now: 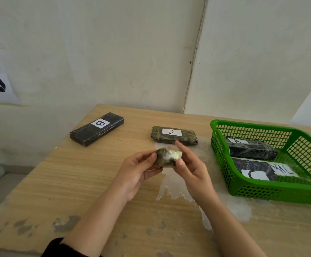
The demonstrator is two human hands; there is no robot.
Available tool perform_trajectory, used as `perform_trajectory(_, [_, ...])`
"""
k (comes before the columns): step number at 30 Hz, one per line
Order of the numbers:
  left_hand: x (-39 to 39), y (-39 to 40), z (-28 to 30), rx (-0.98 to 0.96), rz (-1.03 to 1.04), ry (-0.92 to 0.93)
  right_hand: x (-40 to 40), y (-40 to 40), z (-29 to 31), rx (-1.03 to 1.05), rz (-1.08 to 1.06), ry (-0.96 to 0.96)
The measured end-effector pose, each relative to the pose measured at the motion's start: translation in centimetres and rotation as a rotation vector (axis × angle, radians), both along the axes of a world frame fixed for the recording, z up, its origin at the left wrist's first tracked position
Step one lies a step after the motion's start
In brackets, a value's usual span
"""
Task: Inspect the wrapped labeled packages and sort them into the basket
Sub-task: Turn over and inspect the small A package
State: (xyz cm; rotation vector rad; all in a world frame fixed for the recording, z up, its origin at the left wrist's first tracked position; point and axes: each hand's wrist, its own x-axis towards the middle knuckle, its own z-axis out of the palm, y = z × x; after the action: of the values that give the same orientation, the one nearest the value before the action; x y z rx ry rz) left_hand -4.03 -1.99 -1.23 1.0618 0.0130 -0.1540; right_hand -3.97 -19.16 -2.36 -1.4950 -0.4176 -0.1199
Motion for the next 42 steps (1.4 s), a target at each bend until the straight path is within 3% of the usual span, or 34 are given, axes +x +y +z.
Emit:
perform_trajectory(5, [0.0, 0.1, -0.3, 0.179, 0.18, -0.248, 0.0, 0.0, 0.1, -0.043, 0.035, 0.116])
perform_trajectory(10, [-0.4, -0.2, -0.3, 0.258, 0.215, -0.472, 0.5, -0.4, 0.4, 0.167, 0.027, 0.253])
perform_trajectory(16, [-0.4, 0.1, -0.2, 0.251, 0.019, -0.32, 0.7, -1.3, 0.6, 0.171, 0.097, 0.232])
perform_trajectory(21, [-0.7, 0.1, 0.2, 0.277, 0.049, -0.428, 0.8, -1.2, 0.4, 0.172, 0.109, 0.271])
perform_trajectory(25, [-0.8, 0.1, -0.1, 0.274, -0.014, -0.476, 0.9, -1.5, 0.5, 0.136, 0.11, 0.193])
perform_trajectory(29, [0.0, 0.2, -0.1, 0.499, 0.055, -0.509, 0.9, -1.2, 0.6, -0.064, -0.036, 0.199])
perform_trajectory(31, [0.4, 0.3, 0.2, 0.567, 0.068, -0.438, 1.0, -1.4, 0.6, -0.22, -0.051, 0.178])
perform_trajectory(36, [1.9, 0.0, 1.1, 0.469, 0.004, -0.158, 1.2, -2.0, 2.3, -0.623, -0.047, 0.038])
perform_trajectory(42, [6.0, 0.2, 2.1, 0.663, -0.076, -0.382, 5.1, -2.0, 4.1, -0.691, -0.196, -0.075])
